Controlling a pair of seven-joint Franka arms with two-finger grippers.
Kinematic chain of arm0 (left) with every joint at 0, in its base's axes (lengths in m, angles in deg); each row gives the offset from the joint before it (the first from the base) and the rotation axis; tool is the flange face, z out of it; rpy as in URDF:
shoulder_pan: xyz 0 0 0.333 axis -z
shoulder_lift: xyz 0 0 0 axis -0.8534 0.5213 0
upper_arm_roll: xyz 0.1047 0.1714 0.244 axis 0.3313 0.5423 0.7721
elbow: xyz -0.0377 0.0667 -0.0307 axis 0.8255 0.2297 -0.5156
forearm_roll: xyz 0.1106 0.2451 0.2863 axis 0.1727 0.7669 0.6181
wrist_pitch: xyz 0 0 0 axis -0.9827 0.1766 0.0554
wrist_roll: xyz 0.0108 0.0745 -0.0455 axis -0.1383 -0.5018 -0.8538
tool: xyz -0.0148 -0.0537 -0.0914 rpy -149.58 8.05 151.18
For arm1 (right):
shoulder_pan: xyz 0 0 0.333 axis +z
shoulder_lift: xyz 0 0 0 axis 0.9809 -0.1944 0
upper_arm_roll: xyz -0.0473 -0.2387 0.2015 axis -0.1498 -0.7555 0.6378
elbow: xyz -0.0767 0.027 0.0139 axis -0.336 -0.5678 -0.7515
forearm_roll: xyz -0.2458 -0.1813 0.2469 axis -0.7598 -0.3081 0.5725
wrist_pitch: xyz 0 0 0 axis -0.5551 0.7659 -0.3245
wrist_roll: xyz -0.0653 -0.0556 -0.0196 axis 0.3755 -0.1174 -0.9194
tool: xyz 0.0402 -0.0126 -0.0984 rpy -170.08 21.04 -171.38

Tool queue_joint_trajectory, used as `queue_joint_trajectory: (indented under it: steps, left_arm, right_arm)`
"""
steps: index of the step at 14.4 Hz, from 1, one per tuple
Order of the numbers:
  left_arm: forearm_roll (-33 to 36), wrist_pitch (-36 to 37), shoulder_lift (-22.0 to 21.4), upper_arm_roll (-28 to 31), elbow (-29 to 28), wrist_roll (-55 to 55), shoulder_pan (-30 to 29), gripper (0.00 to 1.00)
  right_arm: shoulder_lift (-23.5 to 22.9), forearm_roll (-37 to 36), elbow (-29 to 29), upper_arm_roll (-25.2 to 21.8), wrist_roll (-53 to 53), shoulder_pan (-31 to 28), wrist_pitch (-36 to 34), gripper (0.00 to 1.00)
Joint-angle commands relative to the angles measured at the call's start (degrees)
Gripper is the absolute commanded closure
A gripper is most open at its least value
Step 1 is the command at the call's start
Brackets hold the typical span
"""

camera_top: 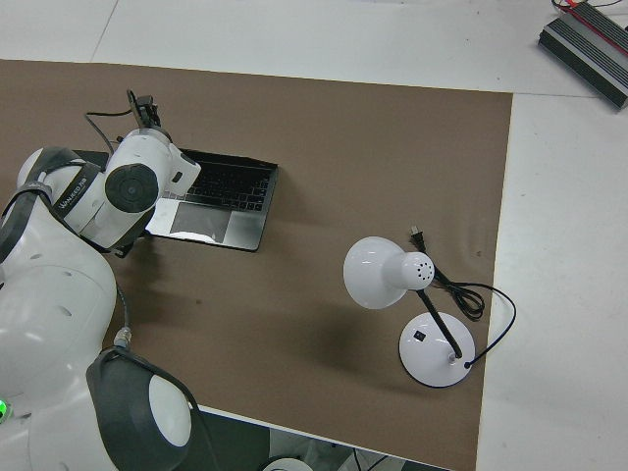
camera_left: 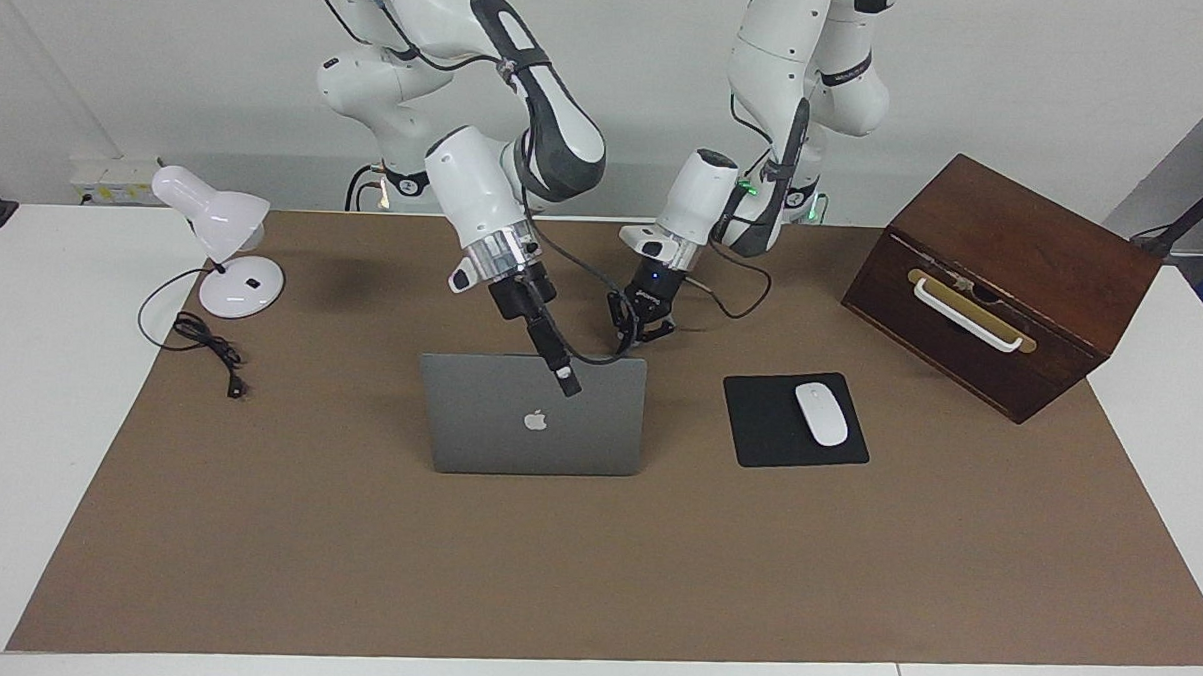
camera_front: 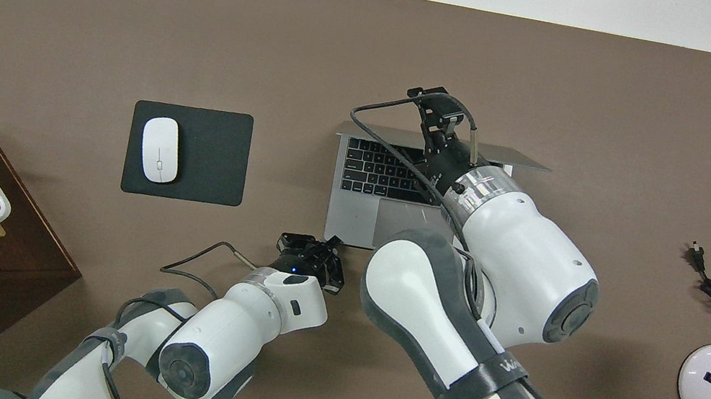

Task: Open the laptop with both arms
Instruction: 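Push the laptop lid farther open with the right gripper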

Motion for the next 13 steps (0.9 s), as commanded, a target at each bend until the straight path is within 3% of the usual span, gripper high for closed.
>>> queue_joint_trajectory:
  steps: [1,13]
  left_arm:
    - [-1.5,-1.2,3.6,1.2,2.2,1.1,1.3,1.0]
    - [-1.5,-1.2,3.8,1.2,2.2,1.1,1.3,1.0]
  right_arm:
    - [-2.5,1.5,-4.8,0.4,-3.0,-1.9,0.7,0.0]
    - [-8.1,1.3,-13.5,0.4,-9.3,-7.6,-2.0,0.0]
